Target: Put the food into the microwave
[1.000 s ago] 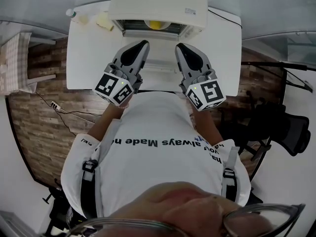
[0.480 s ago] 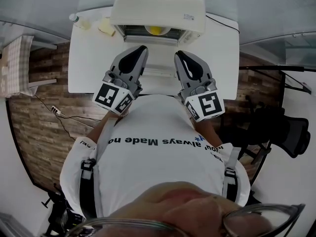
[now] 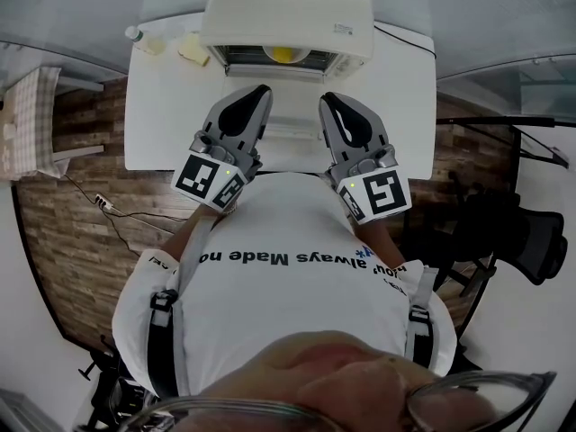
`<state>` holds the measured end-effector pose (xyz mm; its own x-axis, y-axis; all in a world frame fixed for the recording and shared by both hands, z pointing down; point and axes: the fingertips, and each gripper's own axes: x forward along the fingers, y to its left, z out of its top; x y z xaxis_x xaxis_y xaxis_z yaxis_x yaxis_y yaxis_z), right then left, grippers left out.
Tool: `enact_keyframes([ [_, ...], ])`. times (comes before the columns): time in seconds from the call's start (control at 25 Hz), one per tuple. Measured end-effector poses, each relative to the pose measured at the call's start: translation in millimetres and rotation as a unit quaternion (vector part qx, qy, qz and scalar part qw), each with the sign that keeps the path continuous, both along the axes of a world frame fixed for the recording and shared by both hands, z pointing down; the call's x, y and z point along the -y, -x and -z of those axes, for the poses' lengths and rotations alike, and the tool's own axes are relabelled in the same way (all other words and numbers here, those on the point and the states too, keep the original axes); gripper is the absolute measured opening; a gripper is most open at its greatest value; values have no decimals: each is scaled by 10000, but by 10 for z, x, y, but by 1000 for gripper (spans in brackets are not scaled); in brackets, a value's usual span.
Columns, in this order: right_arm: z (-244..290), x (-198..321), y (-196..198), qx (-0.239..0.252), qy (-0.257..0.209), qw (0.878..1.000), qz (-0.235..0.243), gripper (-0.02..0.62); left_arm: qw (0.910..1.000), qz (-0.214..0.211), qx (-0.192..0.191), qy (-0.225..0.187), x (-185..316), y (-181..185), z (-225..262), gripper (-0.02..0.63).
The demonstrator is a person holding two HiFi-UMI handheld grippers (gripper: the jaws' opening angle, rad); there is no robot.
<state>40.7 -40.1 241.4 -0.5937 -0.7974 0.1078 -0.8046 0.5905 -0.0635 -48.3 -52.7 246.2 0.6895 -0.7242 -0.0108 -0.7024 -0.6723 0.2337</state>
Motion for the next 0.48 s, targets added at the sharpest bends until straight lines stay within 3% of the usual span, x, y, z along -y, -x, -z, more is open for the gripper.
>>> enact_keyframes([
  [0.48,48,0,-5,17,-34,10000,-31,25,10000,-17,5,-19,-16,-35,19,15],
])
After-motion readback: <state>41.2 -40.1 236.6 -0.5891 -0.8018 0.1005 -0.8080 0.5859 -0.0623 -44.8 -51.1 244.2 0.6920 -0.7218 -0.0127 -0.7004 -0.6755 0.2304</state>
